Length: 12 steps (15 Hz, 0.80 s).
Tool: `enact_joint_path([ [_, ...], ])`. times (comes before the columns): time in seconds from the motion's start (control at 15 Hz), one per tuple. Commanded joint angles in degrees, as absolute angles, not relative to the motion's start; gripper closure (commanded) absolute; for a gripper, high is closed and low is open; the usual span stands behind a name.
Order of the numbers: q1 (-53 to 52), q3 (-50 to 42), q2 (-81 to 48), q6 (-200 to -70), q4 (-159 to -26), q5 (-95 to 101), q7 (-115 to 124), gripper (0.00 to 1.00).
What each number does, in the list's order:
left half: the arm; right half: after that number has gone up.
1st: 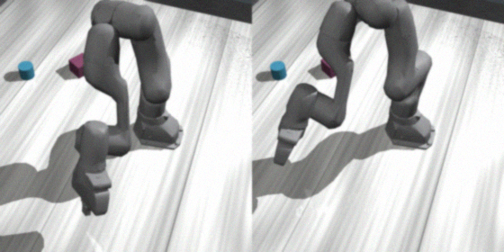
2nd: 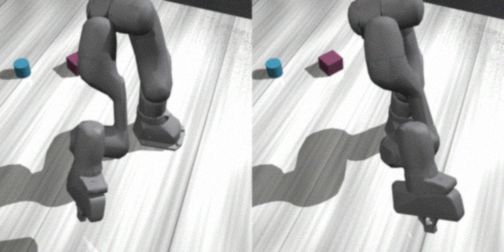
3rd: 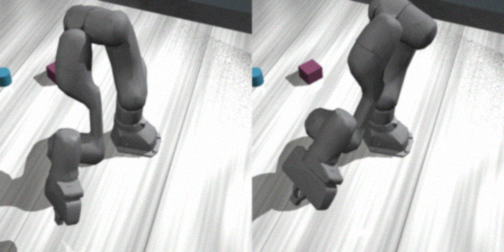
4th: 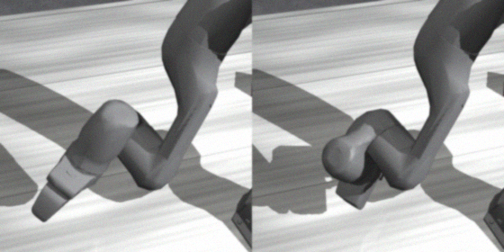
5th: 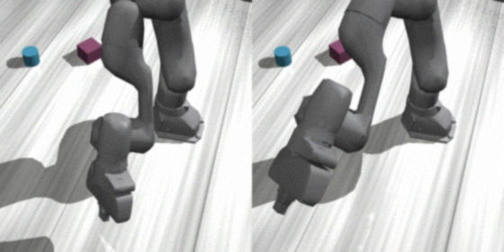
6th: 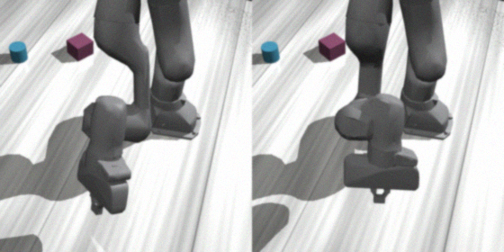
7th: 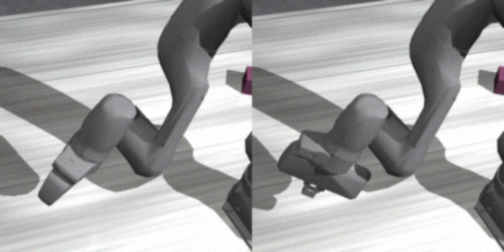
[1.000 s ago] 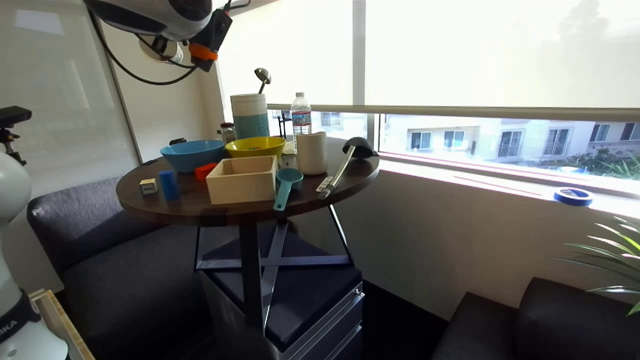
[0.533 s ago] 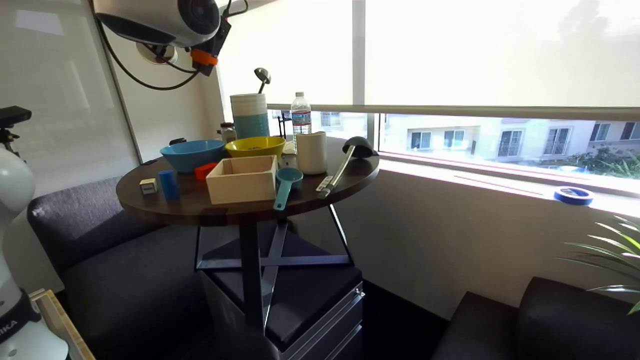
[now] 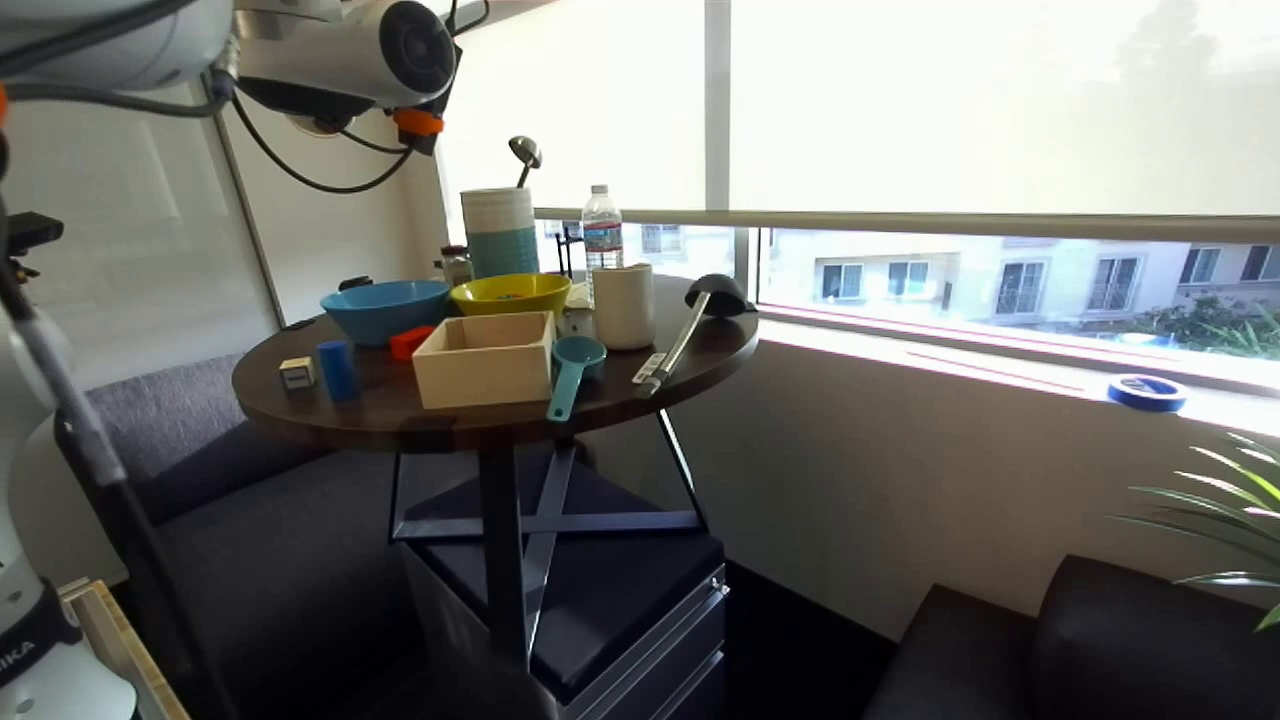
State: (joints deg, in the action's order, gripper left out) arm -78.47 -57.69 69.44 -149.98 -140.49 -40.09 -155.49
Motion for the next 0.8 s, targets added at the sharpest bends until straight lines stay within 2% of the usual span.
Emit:
enact_joint_path([
  [0.0, -82.35, -59.37, 78.69, -154.33, -142.57, -33.39, -157.13, 0.99],
  [0.53, -86.86, -60.98, 89.9, -158.73, -144.14, -23.09, -157.16, 0.99],
  [0.6, -87.98, -58.32, 85.15, -156.98, -139.56, -27.27, -157.15, 0.99],
  [0.73, -88.89, -57.99, 85.89, -157.07, -139.11, -27.11, -157.18, 0.99],
])
